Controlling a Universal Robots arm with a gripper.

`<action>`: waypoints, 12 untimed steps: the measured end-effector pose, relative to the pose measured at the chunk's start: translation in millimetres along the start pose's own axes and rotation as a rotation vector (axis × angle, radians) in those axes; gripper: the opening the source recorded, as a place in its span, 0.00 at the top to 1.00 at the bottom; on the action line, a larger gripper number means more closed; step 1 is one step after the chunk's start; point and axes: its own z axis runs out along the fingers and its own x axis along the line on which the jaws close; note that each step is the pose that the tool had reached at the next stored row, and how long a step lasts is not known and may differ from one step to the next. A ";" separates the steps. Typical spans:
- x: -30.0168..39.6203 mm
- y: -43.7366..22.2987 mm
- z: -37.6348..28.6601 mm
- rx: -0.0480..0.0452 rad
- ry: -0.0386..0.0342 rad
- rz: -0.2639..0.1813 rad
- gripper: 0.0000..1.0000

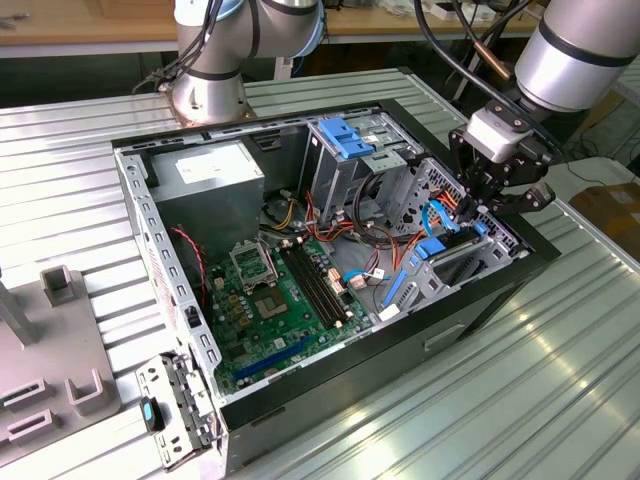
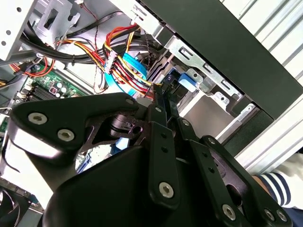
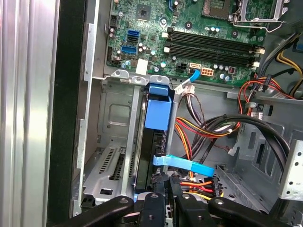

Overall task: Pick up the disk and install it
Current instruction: 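Insert the second disk wire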

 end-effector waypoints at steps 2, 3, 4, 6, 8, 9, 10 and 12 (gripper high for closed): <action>0.0 0.1 0.5 0.0000 -0.0002 0.000 0.84; 0.0 0.1 0.8 0.0000 0.0000 0.000 0.84; 0.0 0.1 0.9 0.0000 0.0001 0.000 0.84; 0.5 0.2 1.1 0.0000 0.0000 0.000 0.84; 0.5 0.2 1.1 0.0000 0.0000 0.000 0.84; 0.6 0.2 1.1 0.0000 0.0000 0.000 0.84; 0.6 0.2 1.1 0.0000 0.0000 0.000 0.84; 0.6 0.2 1.0 0.0000 0.0000 0.000 0.84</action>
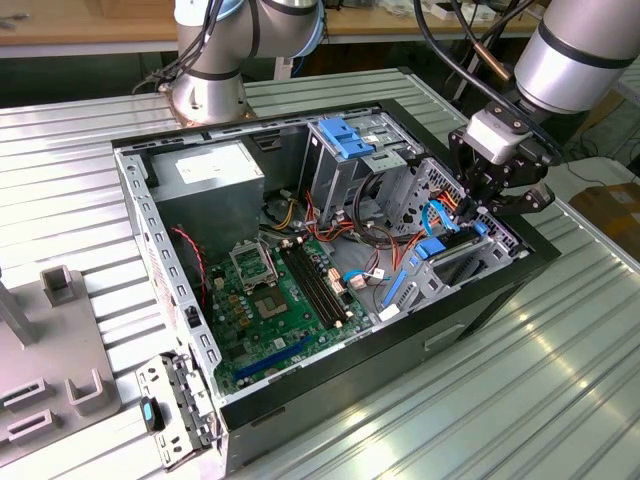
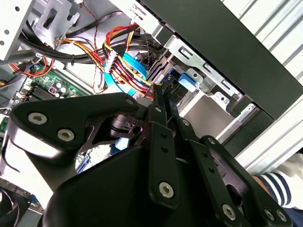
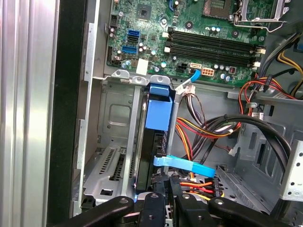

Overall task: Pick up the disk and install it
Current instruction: 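Insert the second disk wire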

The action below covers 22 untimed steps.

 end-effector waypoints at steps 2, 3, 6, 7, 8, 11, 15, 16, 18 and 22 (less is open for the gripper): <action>0.0 0.0 0.0 0.0000 0.0000 0.000 0.84; 0.0 0.0 0.0 0.0000 0.0000 0.000 0.84; 2.2 0.3 -0.1 0.0000 0.0000 0.000 0.84; 3.1 0.4 0.1 0.0000 -0.0002 0.000 0.84; 3.1 0.5 0.4 0.0001 -0.0001 0.001 0.84; 3.5 0.6 1.5 0.0001 0.0008 0.006 0.84; 5.3 0.8 2.5 0.0004 0.0023 0.019 0.84; 5.3 0.9 2.9 0.0004 0.0029 0.023 0.84; 5.4 1.0 3.8 0.0006 0.0042 0.033 0.84; 5.5 1.3 4.9 0.0009 0.0057 0.046 0.84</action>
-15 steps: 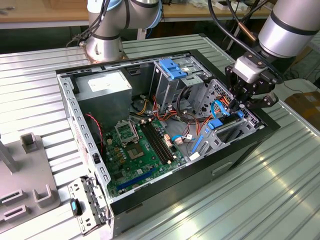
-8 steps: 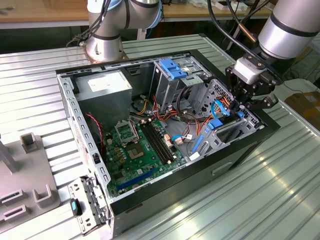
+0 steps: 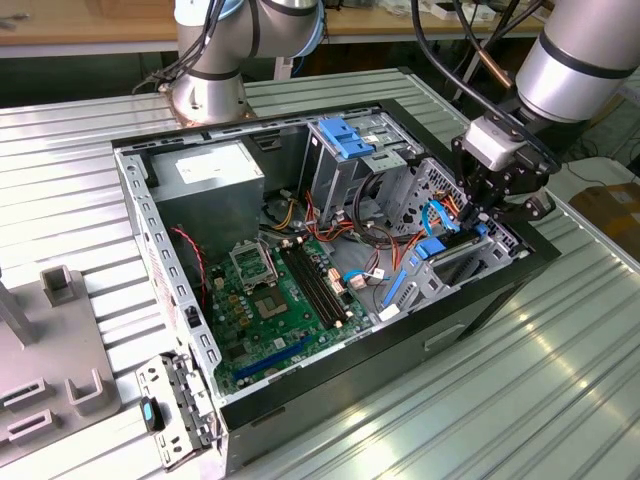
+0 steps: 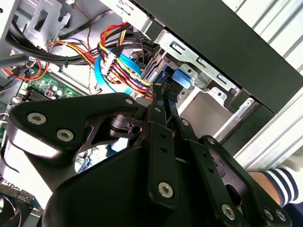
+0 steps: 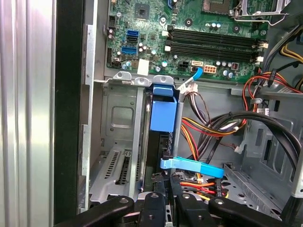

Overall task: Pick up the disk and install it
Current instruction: 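Insert the second disk wire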

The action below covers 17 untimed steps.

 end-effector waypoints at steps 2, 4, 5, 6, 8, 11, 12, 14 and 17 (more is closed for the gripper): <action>0.0 0.0 0.0 0.0000 0.0000 0.000 0.84; 0.0 0.2 0.0 0.0001 0.0000 0.000 0.84; 0.0 0.5 0.0 0.0003 -0.0001 0.000 0.84; -0.1 1.0 0.0 0.0004 -0.0001 0.000 0.84; -0.3 3.1 -0.4 0.0004 0.0000 0.000 0.84; -0.4 3.8 -0.2 0.0004 0.0001 0.000 0.84; -0.4 4.0 0.9 0.0005 -0.0002 0.000 0.84; -0.3 4.3 3.1 0.0004 0.0001 0.000 0.84; -0.3 4.4 3.7 0.0004 0.0001 0.000 0.84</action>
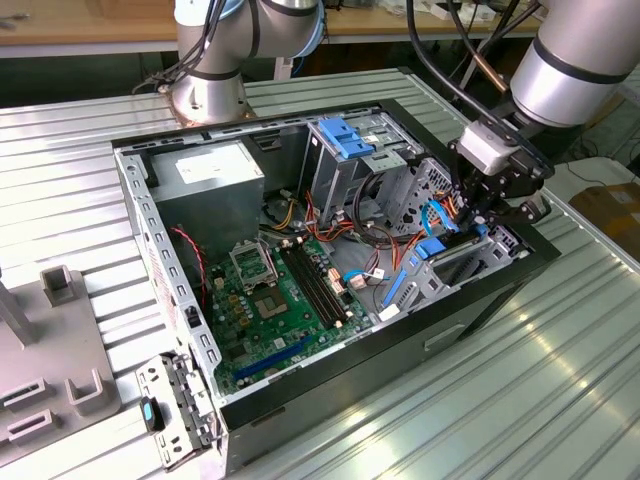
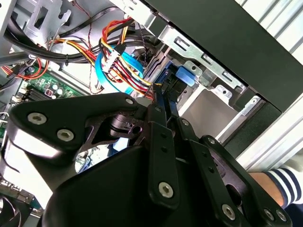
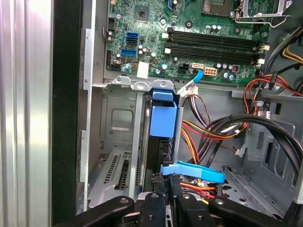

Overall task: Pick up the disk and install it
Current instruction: 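Insert the second disk wire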

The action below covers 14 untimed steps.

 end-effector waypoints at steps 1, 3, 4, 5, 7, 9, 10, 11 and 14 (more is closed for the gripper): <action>0.0 0.1 0.4 0.0001 -0.0002 0.000 0.84; 0.0 0.2 1.3 0.0000 0.0002 0.000 0.84; 0.1 0.3 1.8 -0.0001 0.0004 0.000 0.84; 0.1 0.3 2.0 -0.0001 0.0003 0.000 0.84; 0.0 0.3 2.2 0.0000 0.0000 0.000 0.84; 0.1 0.3 1.9 0.0000 -0.0003 0.000 0.84; 0.0 0.1 1.2 0.0001 -0.0008 0.000 0.84; 0.1 -0.2 0.6 0.0002 -0.0008 0.000 0.84; 0.1 -0.9 -0.5 0.0000 0.0000 0.001 0.84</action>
